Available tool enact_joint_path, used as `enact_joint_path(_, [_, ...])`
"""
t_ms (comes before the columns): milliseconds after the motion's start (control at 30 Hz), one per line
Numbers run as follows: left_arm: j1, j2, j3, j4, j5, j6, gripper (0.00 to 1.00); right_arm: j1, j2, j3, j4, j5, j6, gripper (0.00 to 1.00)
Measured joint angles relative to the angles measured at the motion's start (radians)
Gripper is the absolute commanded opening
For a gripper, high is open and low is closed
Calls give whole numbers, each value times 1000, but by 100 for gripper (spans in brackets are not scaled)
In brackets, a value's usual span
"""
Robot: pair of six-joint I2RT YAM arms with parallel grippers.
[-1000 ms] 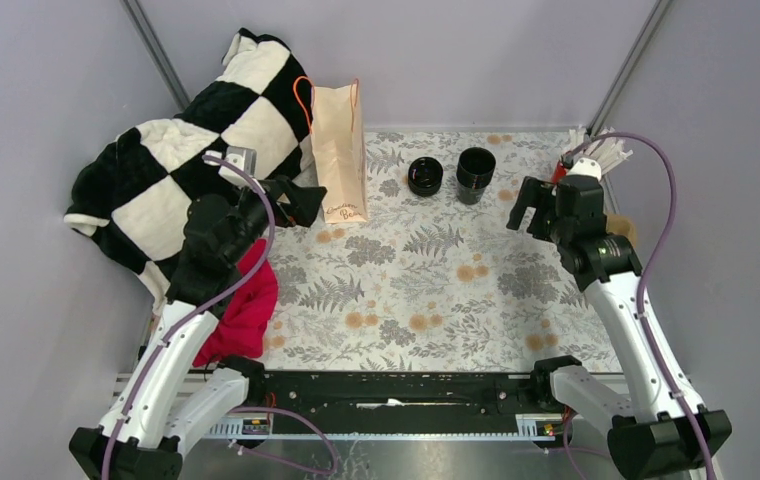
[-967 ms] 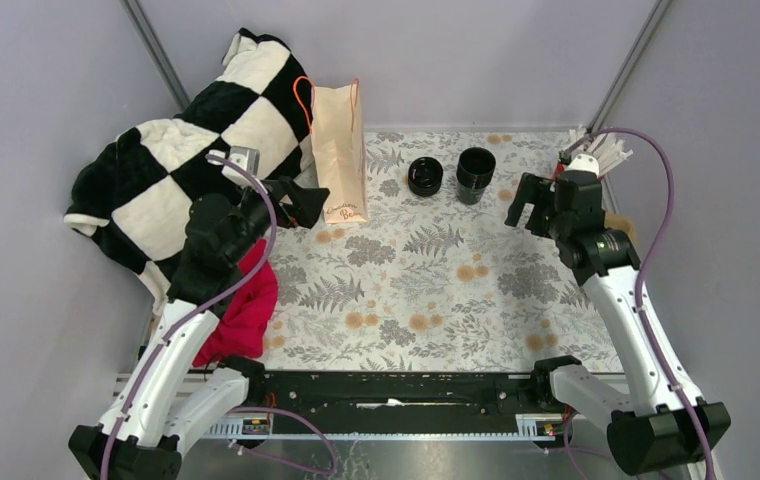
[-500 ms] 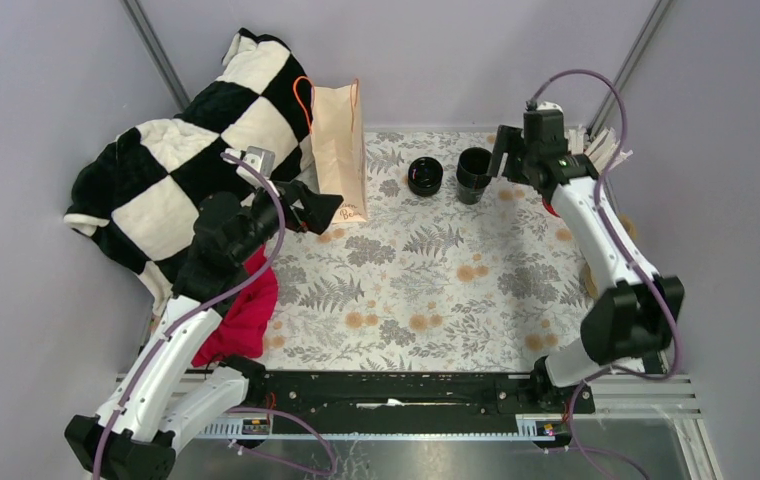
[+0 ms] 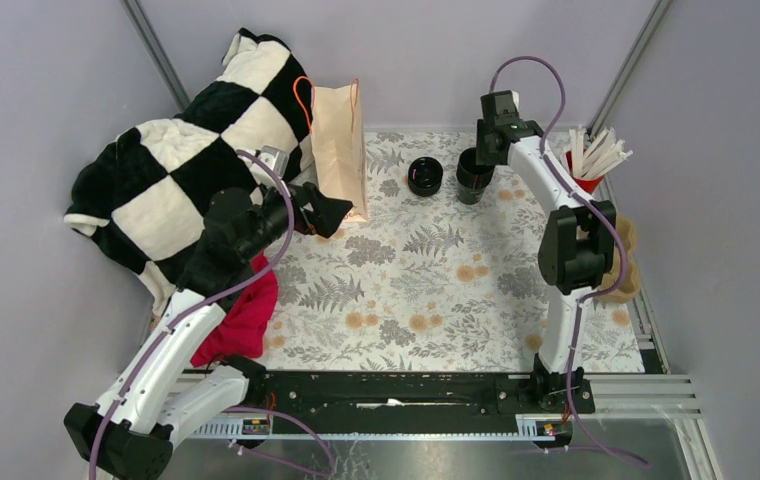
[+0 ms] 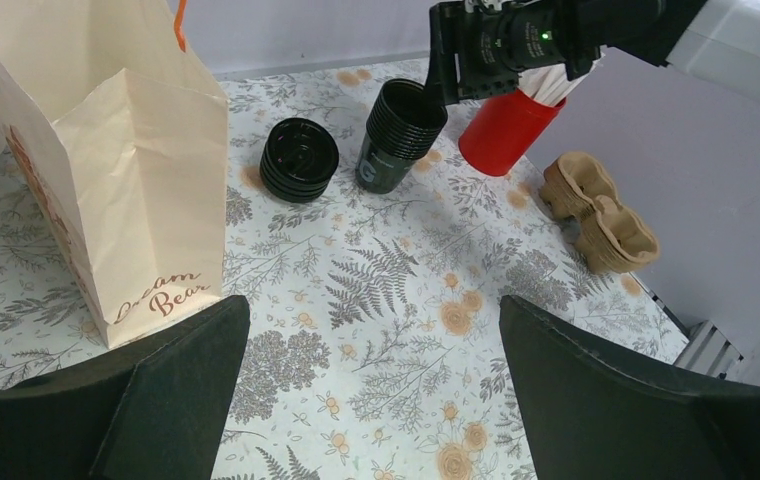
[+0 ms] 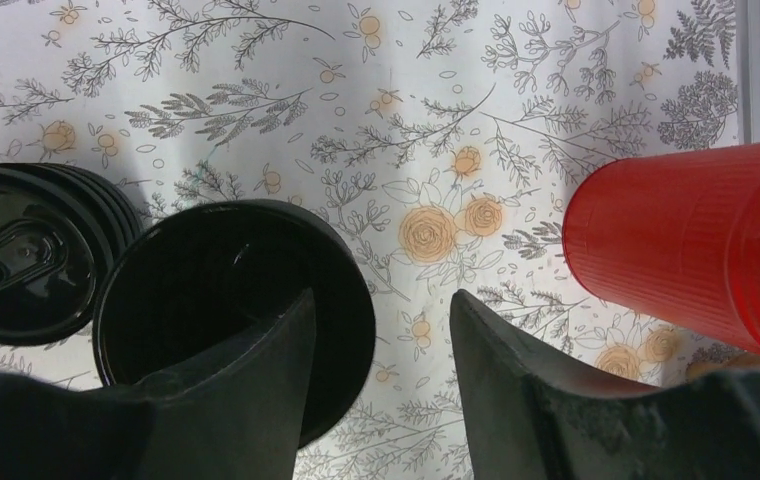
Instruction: Pack the takeout coffee
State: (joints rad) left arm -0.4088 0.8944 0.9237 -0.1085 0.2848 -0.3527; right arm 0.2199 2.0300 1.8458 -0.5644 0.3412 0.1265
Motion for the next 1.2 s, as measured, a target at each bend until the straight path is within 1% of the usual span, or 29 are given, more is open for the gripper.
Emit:
enact_joint_path(367, [-9, 11, 0, -4, 1, 5, 99, 42, 92, 103, -30, 111, -58, 37])
enact_joint_path(467, [-10, 11, 0, -4, 2, 5, 99, 46, 97, 105, -31, 121, -66, 32])
enact_joint_path(567, [-10, 11, 0, -4, 3, 5, 99, 48, 98, 105, -34, 129, -72, 30])
enact_joint_path(833, [-11, 11, 0, -4, 5, 5, 99, 52, 101, 117, -37, 140, -86, 17])
enact_joint_path(900, [-11, 11, 0, -4, 6, 5, 99, 53, 101, 118, -41, 140, -89, 15])
enact_joint_path(1033, [-11, 11, 0, -4, 8, 5, 99, 55, 101, 121, -43, 140, -89, 8])
enact_joint_path(1200, [-11, 11, 0, -4, 8, 5, 99, 55, 102, 126, -46, 140, -92, 6])
